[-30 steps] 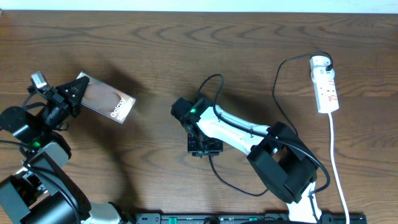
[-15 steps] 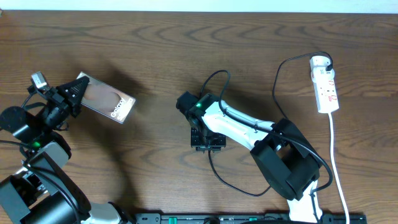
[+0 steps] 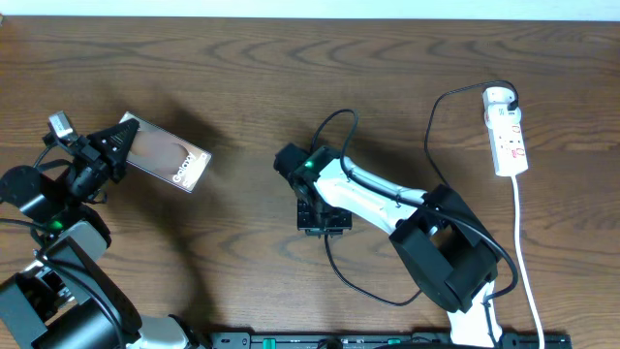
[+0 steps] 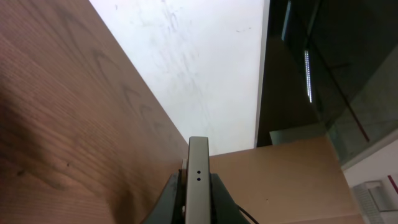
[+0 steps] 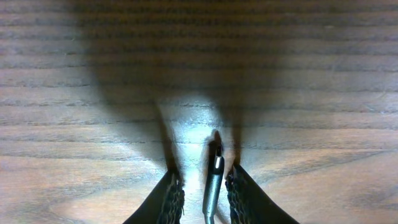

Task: Plug charger to phone and switch on socket
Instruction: 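Lift the cable connector with the right gripper toward the phone's bottom port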

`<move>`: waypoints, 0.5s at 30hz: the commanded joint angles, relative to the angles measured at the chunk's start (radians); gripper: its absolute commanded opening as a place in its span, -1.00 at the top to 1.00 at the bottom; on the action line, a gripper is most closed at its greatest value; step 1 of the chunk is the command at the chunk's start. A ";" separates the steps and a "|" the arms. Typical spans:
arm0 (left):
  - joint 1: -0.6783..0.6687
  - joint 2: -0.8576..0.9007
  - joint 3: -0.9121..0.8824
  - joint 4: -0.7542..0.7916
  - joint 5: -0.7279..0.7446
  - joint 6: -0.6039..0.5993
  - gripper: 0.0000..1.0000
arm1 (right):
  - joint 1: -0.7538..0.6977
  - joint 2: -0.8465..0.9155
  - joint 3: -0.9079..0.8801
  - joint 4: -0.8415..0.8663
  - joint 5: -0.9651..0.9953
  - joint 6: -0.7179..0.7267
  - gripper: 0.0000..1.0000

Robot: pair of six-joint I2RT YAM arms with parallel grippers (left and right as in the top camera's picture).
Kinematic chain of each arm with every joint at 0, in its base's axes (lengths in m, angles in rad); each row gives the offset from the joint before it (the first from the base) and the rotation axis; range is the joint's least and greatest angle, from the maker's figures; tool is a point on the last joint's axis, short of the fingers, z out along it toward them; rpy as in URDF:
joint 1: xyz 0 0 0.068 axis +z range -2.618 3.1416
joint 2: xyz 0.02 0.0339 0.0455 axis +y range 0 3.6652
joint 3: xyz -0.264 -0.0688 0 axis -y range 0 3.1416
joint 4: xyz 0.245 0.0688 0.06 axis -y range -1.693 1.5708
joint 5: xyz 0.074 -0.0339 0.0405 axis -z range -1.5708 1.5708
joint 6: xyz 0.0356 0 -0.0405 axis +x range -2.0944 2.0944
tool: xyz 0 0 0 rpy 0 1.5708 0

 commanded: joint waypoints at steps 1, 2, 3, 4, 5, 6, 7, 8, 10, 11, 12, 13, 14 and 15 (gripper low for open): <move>0.004 -0.010 0.019 0.008 0.016 0.010 0.86 | 0.018 0.009 -0.019 0.000 0.018 -0.003 0.52; 0.004 -0.010 0.019 0.008 0.016 0.009 0.86 | 0.021 0.009 -0.019 0.000 0.018 -0.003 0.52; 0.004 -0.010 0.019 0.008 0.016 0.010 0.86 | 0.021 0.009 -0.019 0.000 0.018 -0.003 0.51; 0.004 -0.010 0.019 0.008 0.016 0.010 0.85 | 0.022 0.009 -0.019 0.000 0.018 -0.003 0.52; 0.004 -0.010 0.019 0.008 0.016 0.010 0.86 | 0.022 0.009 -0.019 -0.001 0.018 -0.003 0.53; 0.004 -0.010 0.019 0.008 0.016 0.010 0.85 | 0.022 0.009 -0.019 -0.003 0.018 -0.003 0.54; 0.004 -0.010 0.019 0.008 0.016 0.009 0.85 | 0.022 0.009 -0.019 -0.005 0.018 0.000 0.54; 0.004 -0.010 0.019 0.008 0.016 0.009 0.86 | 0.022 0.009 -0.019 -0.008 0.018 0.000 0.54; 0.004 -0.010 0.019 0.008 0.016 0.010 0.86 | 0.022 0.009 -0.019 -0.008 0.018 0.000 0.55; 0.004 -0.010 0.019 0.008 0.016 0.010 0.86 | 0.022 0.009 -0.019 -0.008 0.018 0.000 0.56; 0.004 -0.010 0.019 0.008 0.016 0.010 0.85 | 0.022 0.009 -0.019 -0.008 0.018 0.000 0.59; 0.004 -0.010 0.019 0.008 0.016 0.010 0.86 | 0.022 0.009 -0.019 -0.008 0.018 0.001 0.70; 0.004 -0.010 0.019 0.008 0.016 0.010 0.85 | 0.022 0.009 -0.019 -0.008 0.018 0.005 0.75; 0.004 -0.010 0.019 0.008 0.016 0.010 0.85 | 0.022 0.009 -0.019 -0.010 0.018 0.005 0.88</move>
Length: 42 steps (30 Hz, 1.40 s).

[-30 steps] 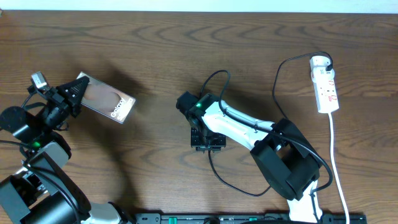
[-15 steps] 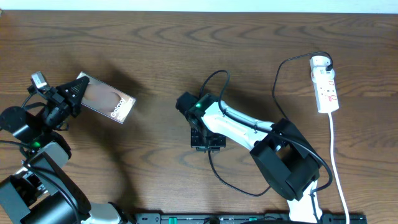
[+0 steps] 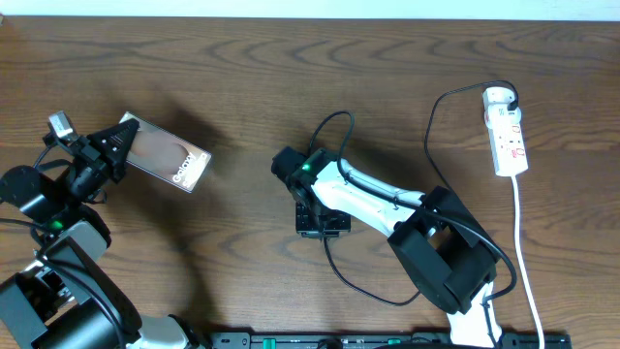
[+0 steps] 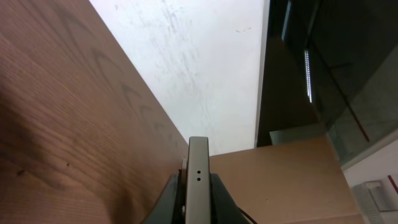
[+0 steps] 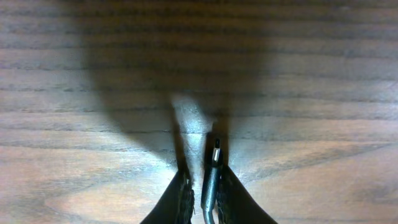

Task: Plug charger to phone and switch on socket
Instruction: 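Lift the cable connector with the right gripper toward the phone's bottom port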

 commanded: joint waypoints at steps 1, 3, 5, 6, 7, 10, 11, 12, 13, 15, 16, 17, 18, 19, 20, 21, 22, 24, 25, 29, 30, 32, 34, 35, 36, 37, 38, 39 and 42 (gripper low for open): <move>0.004 -0.010 0.019 0.008 0.016 0.010 0.86 | 0.009 0.009 -0.019 0.000 0.015 0.002 0.98; 0.004 -0.010 0.019 0.008 0.016 0.010 0.85 | 0.009 0.009 -0.019 0.001 0.015 0.002 0.98; 0.004 -0.010 0.019 0.008 0.016 0.010 0.86 | 0.008 0.009 -0.019 0.005 0.015 0.001 0.98; 0.004 -0.010 0.019 0.008 0.015 0.010 0.86 | 0.006 0.009 -0.019 0.006 0.015 0.001 0.98; 0.004 -0.010 0.019 0.008 0.014 0.010 0.86 | 0.002 0.009 -0.018 0.005 0.015 -0.005 0.98; 0.004 -0.010 0.019 0.008 0.012 0.010 0.86 | -0.022 0.009 -0.004 0.006 -0.005 -0.045 0.98; 0.004 -0.010 0.019 0.008 0.012 0.010 0.85 | -0.034 0.008 0.006 0.006 -0.017 -0.067 0.98; 0.004 -0.010 0.019 0.008 0.012 0.010 0.85 | -0.050 0.008 0.021 0.006 -0.038 -0.101 0.98; 0.004 -0.010 0.019 0.008 0.012 0.010 0.85 | -0.066 0.008 0.037 0.006 -0.065 -0.138 0.98; 0.004 -0.010 0.019 0.008 0.013 0.010 0.86 | -0.108 0.007 0.084 0.009 -0.162 -0.243 0.98; 0.004 -0.010 0.019 0.008 0.013 0.010 0.86 | -0.126 0.007 0.107 0.011 -0.221 -0.297 0.98; 0.004 -0.010 0.019 0.008 0.014 0.010 0.86 | -0.148 0.007 0.134 0.022 -0.313 -0.376 0.98; 0.004 -0.010 0.019 0.008 0.017 0.010 0.86 | -0.169 0.007 0.157 0.039 -0.431 -0.463 0.98; 0.004 -0.010 0.019 0.008 0.023 0.010 0.85 | -0.187 0.007 0.173 0.053 -0.536 -0.529 0.98; 0.004 -0.010 0.019 0.008 0.029 0.010 0.86 | -0.206 0.007 0.190 0.069 -0.665 -0.604 0.98; 0.004 -0.010 0.019 0.008 0.035 0.010 0.86 | -0.224 0.007 0.202 0.082 -0.796 -0.684 0.98; 0.004 -0.010 0.019 0.008 0.043 0.010 0.86 | -0.237 0.007 0.208 0.087 -0.895 -0.748 0.98; 0.004 -0.010 0.019 0.008 0.059 0.009 0.86 | -0.262 0.007 0.213 0.084 -1.075 -0.882 0.98; 0.004 -0.010 0.019 0.008 0.066 0.009 0.85 | -0.270 0.007 0.213 0.077 -1.147 -0.951 0.98; 0.002 -0.010 0.019 0.008 0.083 -0.003 0.86 | -0.270 0.007 0.211 0.066 -1.231 -1.068 0.98; -0.002 -0.010 0.019 0.008 0.087 -0.005 0.85 | -0.265 0.007 0.211 0.066 -1.233 -1.081 0.98; -0.014 -0.010 0.019 0.008 0.099 -0.006 0.86 | -0.252 0.007 0.211 0.066 -1.246 -1.116 0.98; -0.032 -0.010 0.019 0.008 0.113 -0.007 0.86 | -0.235 0.007 0.211 0.066 -1.246 -1.138 0.98; -0.042 -0.010 0.019 0.009 0.118 -0.007 0.86 | -0.227 0.007 0.211 0.066 -1.246 -1.149 0.98; -0.053 -0.010 0.019 0.009 0.122 -0.008 0.86 | -0.216 0.007 0.211 0.066 -1.246 -1.160 0.98; -0.064 -0.010 0.019 0.009 0.126 -0.011 0.86 | -0.206 0.007 0.211 0.067 -1.245 -1.173 0.98; -0.076 -0.010 0.019 0.009 0.129 -0.014 0.86 | -0.199 0.007 0.211 0.067 -1.245 -1.183 0.98; -0.086 -0.010 0.020 0.009 0.132 -0.014 0.85 | -0.192 0.007 0.211 0.069 -1.244 -1.185 0.98; -0.117 -0.010 0.020 0.009 0.139 -0.014 0.86 | -0.175 0.007 0.211 0.070 -1.238 -1.184 0.98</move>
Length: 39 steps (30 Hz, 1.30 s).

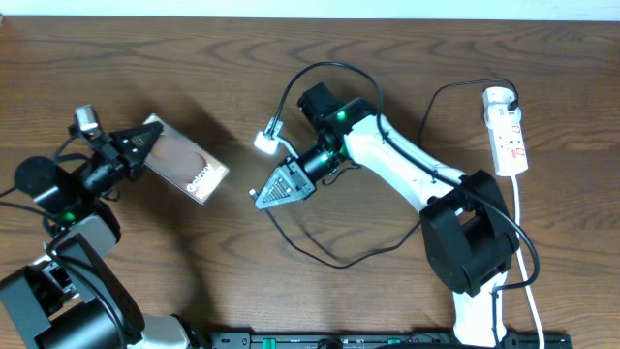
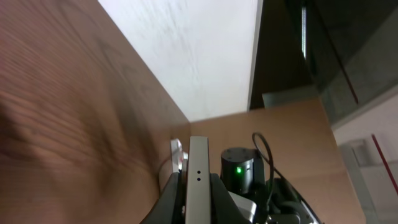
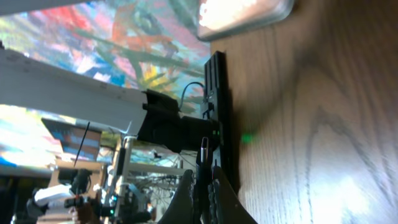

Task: Plug charger to phone and switch on socket
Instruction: 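Lift the cable connector with the right gripper toward the phone's bottom port, then push the connector into the phone's port with the right gripper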

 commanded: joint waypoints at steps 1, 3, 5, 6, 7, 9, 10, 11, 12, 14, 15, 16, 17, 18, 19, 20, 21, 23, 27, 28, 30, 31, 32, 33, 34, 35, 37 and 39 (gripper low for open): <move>-0.034 -0.010 0.020 0.009 0.037 -0.010 0.86 | 0.022 0.005 0.008 0.002 -0.043 -0.054 0.98; -0.050 -0.010 0.020 0.013 0.043 -0.017 0.86 | 0.027 0.005 0.008 0.001 -0.043 -0.054 0.98; -0.061 -0.010 0.020 0.031 0.048 -0.035 0.85 | 0.028 0.005 0.008 0.002 -0.043 -0.054 0.98; -0.066 -0.010 0.020 0.051 0.051 -0.051 0.86 | 0.028 0.005 0.008 0.002 -0.043 -0.053 0.98; -0.071 -0.010 0.020 0.078 0.052 -0.072 0.85 | 0.028 0.006 0.008 0.002 -0.043 -0.051 0.98; -0.080 -0.010 0.020 0.148 0.051 -0.121 0.86 | 0.028 0.007 0.008 0.002 -0.043 -0.045 0.98; -0.085 -0.010 0.020 0.212 0.051 -0.164 0.86 | 0.027 0.009 0.008 0.003 -0.044 -0.040 0.98; -0.088 -0.010 0.020 0.252 0.050 -0.190 0.86 | 0.026 0.011 0.008 0.006 -0.047 -0.028 0.98; -0.090 -0.010 0.020 0.311 0.047 -0.229 0.85 | 0.025 0.013 0.008 0.010 -0.057 -0.015 0.98; -0.090 -0.010 0.020 0.402 0.035 -0.296 0.85 | 0.022 0.021 0.008 0.015 -0.094 -0.016 0.98; -0.090 -0.010 0.020 0.426 0.028 -0.314 0.86 | 0.019 0.026 0.008 0.017 -0.115 -0.018 0.98; -0.090 -0.010 0.021 0.438 0.024 -0.323 0.86 | 0.018 0.032 0.008 0.017 -0.128 -0.021 0.98; -0.090 -0.010 0.023 0.438 0.024 -0.323 0.86 | 0.017 0.039 0.008 0.017 -0.137 -0.026 0.98; -0.090 -0.010 0.023 0.438 0.024 -0.323 0.86 | 0.017 0.044 0.007 0.017 -0.154 -0.039 0.98; -0.090 -0.010 0.023 0.438 0.026 -0.323 0.85 | 0.017 0.053 0.006 0.016 -0.161 -0.056 0.98; -0.090 -0.010 0.023 0.438 0.026 -0.323 0.86 | 0.017 0.057 0.006 0.016 -0.169 -0.066 0.98; -0.090 -0.010 0.023 0.438 0.026 -0.323 0.85 | 0.017 0.064 0.006 0.017 -0.175 -0.075 0.98; -0.090 -0.010 0.023 0.438 0.025 -0.323 0.85 | 0.018 0.081 0.006 0.017 -0.182 -0.095 0.98; -0.090 -0.010 0.023 0.438 0.025 -0.323 0.86 | 0.018 0.097 0.005 0.015 -0.211 -0.117 0.98; -0.090 -0.010 0.023 0.438 0.025 -0.323 0.86 | 0.018 0.097 0.005 0.017 -0.214 -0.120 0.98; -0.090 -0.010 0.023 0.438 0.025 -0.323 0.86 | 0.018 0.097 0.005 0.016 -0.216 -0.126 0.98; -0.090 -0.010 0.023 0.438 0.025 -0.321 0.86 | 0.019 0.097 0.005 0.016 -0.216 -0.126 0.98; -0.090 -0.010 0.023 0.439 0.026 -0.318 0.85 | 0.019 0.097 0.005 0.016 -0.216 -0.126 0.98; -0.090 -0.010 0.023 0.438 0.029 -0.311 0.85 | 0.019 0.097 0.005 0.016 -0.216 -0.126 0.98; -0.090 -0.010 0.023 0.438 0.032 -0.308 0.86 | 0.018 0.097 0.005 0.016 -0.216 -0.126 0.98; -0.090 -0.010 0.023 0.439 0.033 -0.308 0.85 | 0.018 0.097 0.005 0.016 -0.217 -0.126 0.98; -0.090 -0.010 0.023 0.439 0.037 -0.305 0.85 | 0.018 0.097 0.005 0.017 -0.237 -0.126 0.98; -0.090 -0.010 0.023 0.438 0.040 -0.294 0.86 | 0.019 0.097 0.005 0.016 -0.249 -0.126 0.98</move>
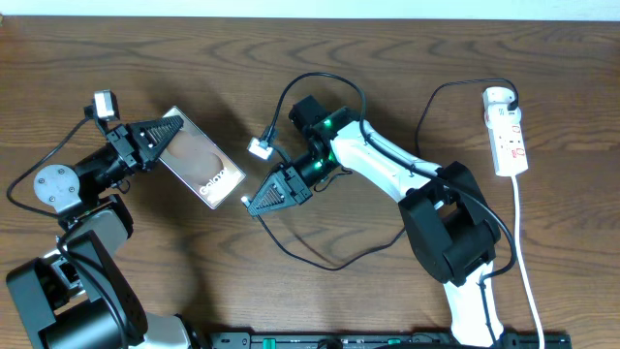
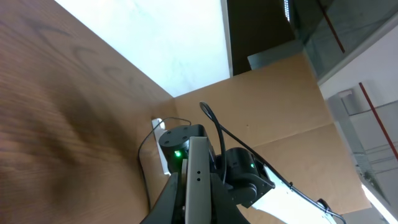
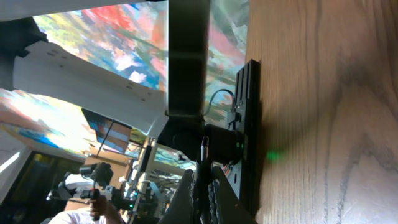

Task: Plug charger to phone and switch on socket
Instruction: 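Push the connector into the phone's port with the right gripper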

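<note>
My left gripper (image 1: 155,136) is shut on the phone (image 1: 199,167), holding it off the table, tilted, with its lower end toward the centre. In the left wrist view the phone's grey edge (image 2: 198,183) stands between the fingers, facing the right arm. My right gripper (image 1: 266,197) is shut on the charger plug (image 3: 203,158) and points left; the plug tip sits just right of the phone's lower end, and contact cannot be told. The white power strip (image 1: 507,131) lies at the far right.
The black charger cable (image 1: 320,260) loops over the table below the right arm and rises in an arc behind it. A small white piece on the cable (image 1: 260,147) hangs near the phone's right side. The strip's white lead (image 1: 523,252) runs down the right edge.
The left gripper has carried the phone to the right, toward the centre. The right gripper with the plug has shifted a little left and down, so plug tip and phone end are now close together.
First my right gripper stood open over the plug on the table's middle, while the left held the phone at the far left. Then it was shut on the plug. Later it held the plug raised and pointing left, and both have since closed in on each other.
</note>
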`<move>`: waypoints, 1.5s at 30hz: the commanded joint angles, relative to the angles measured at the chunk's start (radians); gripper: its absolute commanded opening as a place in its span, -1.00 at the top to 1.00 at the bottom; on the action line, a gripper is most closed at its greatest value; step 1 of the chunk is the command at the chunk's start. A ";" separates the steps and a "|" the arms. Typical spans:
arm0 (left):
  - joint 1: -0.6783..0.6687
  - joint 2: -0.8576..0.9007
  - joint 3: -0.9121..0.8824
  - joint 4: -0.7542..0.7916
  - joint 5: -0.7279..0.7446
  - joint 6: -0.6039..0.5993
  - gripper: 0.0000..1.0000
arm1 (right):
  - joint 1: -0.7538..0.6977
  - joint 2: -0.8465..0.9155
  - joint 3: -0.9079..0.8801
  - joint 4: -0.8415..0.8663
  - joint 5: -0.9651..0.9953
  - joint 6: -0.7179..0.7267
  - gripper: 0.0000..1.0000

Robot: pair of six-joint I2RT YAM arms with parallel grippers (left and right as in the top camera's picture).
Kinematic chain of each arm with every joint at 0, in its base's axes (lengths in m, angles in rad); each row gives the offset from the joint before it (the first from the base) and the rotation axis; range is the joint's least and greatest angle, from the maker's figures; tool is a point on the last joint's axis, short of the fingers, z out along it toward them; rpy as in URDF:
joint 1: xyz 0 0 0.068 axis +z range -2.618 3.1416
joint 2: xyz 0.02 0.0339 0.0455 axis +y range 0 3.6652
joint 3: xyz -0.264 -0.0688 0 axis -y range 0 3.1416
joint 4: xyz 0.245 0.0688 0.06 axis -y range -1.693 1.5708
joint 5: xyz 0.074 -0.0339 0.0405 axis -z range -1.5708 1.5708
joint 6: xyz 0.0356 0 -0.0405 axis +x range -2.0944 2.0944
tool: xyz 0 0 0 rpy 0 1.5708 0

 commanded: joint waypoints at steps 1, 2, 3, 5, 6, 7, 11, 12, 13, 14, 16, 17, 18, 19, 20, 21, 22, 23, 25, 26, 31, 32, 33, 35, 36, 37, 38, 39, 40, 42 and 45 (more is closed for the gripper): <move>-0.002 -0.010 0.022 0.016 0.005 0.005 0.86 | -0.002 0.007 0.005 0.000 -0.062 -0.025 0.98; -0.002 -0.010 0.022 0.016 0.006 0.005 0.85 | -0.002 0.007 0.005 0.000 -0.063 -0.025 0.98; -0.002 -0.010 0.022 0.016 0.008 0.005 0.86 | -0.002 0.007 0.005 0.001 -0.071 -0.025 0.98; -0.002 -0.010 0.022 0.017 0.013 0.009 0.86 | -0.002 0.007 0.005 0.004 -0.080 -0.025 0.98; -0.002 -0.010 0.022 0.016 0.013 0.011 0.86 | -0.002 0.007 0.005 0.004 -0.080 -0.025 0.98; -0.003 -0.010 0.022 0.016 0.013 0.011 0.86 | -0.002 0.007 0.005 0.005 -0.080 -0.025 0.98; -0.008 -0.010 0.022 0.016 0.013 0.011 0.86 | -0.002 0.007 0.005 0.006 -0.080 -0.025 0.98; -0.013 -0.010 0.022 0.016 0.013 0.011 0.86 | -0.001 0.007 0.005 0.008 -0.080 -0.025 0.98; -0.019 -0.010 0.022 0.016 0.013 0.012 0.85 | 0.000 0.007 0.005 0.011 -0.080 -0.025 0.98; -0.025 -0.010 0.022 0.016 0.013 0.012 0.86 | 0.001 0.007 0.005 0.012 -0.080 -0.025 0.98; -0.038 -0.010 0.022 0.017 0.013 0.014 0.85 | 0.005 0.007 0.005 0.014 -0.080 -0.024 0.98; -0.044 -0.010 0.022 0.016 0.013 0.020 0.86 | 0.006 0.007 0.005 0.015 -0.080 -0.024 0.98; -0.049 -0.010 0.022 0.016 0.013 0.024 0.86 | 0.007 0.007 0.005 0.016 -0.080 -0.024 0.98; -0.053 -0.010 0.022 0.016 0.013 0.027 0.85 | 0.008 0.007 0.005 0.016 -0.080 -0.024 0.98; -0.054 -0.010 0.022 0.016 0.012 0.027 0.86 | 0.008 0.007 0.005 0.016 -0.080 -0.024 0.98; -0.054 -0.010 0.022 0.016 0.012 0.027 0.85 | 0.008 0.007 0.005 0.016 -0.080 -0.024 0.98; -0.054 -0.010 0.022 0.016 0.012 0.027 0.86 | 0.008 0.007 0.005 0.016 -0.080 -0.024 0.98; -0.054 -0.010 0.022 0.016 0.012 0.027 0.86 | 0.008 0.007 0.005 0.016 -0.080 -0.024 0.98; -0.054 -0.010 0.022 0.016 0.012 0.031 0.86 | 0.009 0.007 0.005 0.016 -0.080 -0.024 0.98; -0.054 -0.010 0.022 0.016 0.012 0.031 0.85 | 0.010 0.007 0.005 0.016 -0.080 -0.024 0.98; -0.054 -0.010 0.022 0.016 0.011 0.046 0.85 | 0.012 0.007 0.005 0.016 -0.080 -0.020 0.98; -0.054 -0.010 0.022 0.016 0.009 0.054 0.86 | 0.012 0.007 0.005 0.016 -0.080 -0.020 0.98; -0.054 -0.010 0.022 0.016 0.008 0.056 0.86 | 0.012 0.007 0.005 0.016 -0.080 -0.020 0.98; -0.054 -0.010 0.022 0.016 0.005 0.056 0.86 | 0.012 0.007 0.005 0.016 -0.080 -0.020 0.98; -0.054 -0.010 0.022 0.016 0.004 0.056 0.85 | 0.012 0.007 0.005 0.016 -0.080 -0.020 0.98; -0.054 -0.010 0.022 0.016 0.004 0.056 0.86 | 0.012 0.007 0.005 0.016 -0.080 -0.020 0.98; -0.054 -0.010 0.022 0.016 0.004 0.055 0.86 | 0.013 0.007 0.005 0.016 -0.080 -0.020 0.98; -0.054 -0.010 0.022 0.016 0.004 0.053 0.85 | 0.013 0.007 0.005 0.019 -0.080 -0.020 0.98; -0.054 -0.010 0.022 0.015 0.004 0.053 0.85 | 0.014 0.007 0.005 0.020 -0.080 -0.020 0.98; -0.054 -0.010 0.022 0.011 0.004 0.052 0.86 | 0.015 0.007 0.005 0.023 -0.080 -0.020 0.98; -0.054 -0.010 0.022 0.009 0.003 0.044 0.86 | 0.018 0.007 0.005 0.027 -0.080 -0.020 0.98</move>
